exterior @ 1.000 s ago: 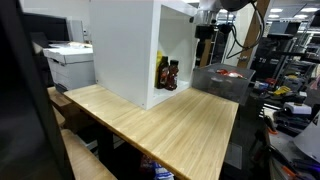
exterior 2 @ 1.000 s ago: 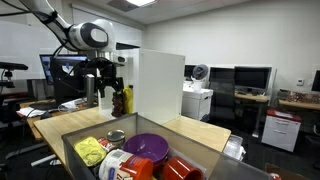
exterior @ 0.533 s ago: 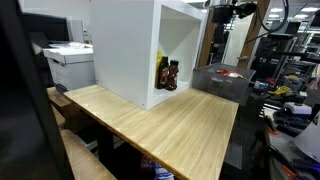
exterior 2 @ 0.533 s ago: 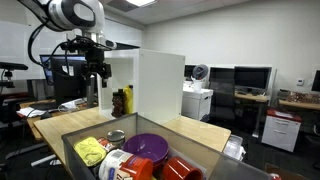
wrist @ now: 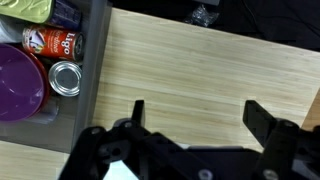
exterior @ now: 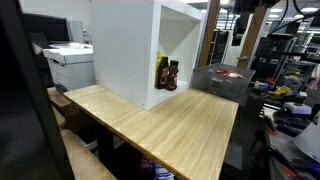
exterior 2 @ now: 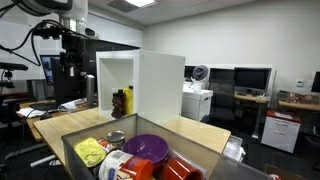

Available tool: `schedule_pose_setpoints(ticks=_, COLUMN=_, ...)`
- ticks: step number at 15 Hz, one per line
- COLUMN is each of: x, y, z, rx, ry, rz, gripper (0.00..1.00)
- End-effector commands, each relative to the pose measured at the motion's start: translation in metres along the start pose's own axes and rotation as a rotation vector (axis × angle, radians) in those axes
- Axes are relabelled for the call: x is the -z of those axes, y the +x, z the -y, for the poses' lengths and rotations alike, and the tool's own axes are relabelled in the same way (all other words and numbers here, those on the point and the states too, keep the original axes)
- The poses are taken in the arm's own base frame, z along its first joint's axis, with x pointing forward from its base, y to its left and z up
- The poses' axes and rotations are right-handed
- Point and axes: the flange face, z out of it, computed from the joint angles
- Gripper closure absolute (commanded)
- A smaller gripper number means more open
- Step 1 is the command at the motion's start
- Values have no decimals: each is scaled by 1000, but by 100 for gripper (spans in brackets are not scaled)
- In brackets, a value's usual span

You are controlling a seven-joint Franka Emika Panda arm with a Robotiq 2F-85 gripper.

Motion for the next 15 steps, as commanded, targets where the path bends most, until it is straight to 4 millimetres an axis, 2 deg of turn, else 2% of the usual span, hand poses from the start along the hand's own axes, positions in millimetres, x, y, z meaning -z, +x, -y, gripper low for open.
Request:
schedule_pose_setpoints(ticks=1, x=1, y=-23, z=-1, rx=-2, ry=56, rz=2, gripper=0)
schedule_pose_setpoints(ticks=11, x=-8, y=-71, z=-2, rx=10, ry=175, rz=54, gripper=0)
schedule_pose_setpoints(ticks=15, x=-24, y=-70, z=9, rx=34, ry=214, rz=68, gripper=0)
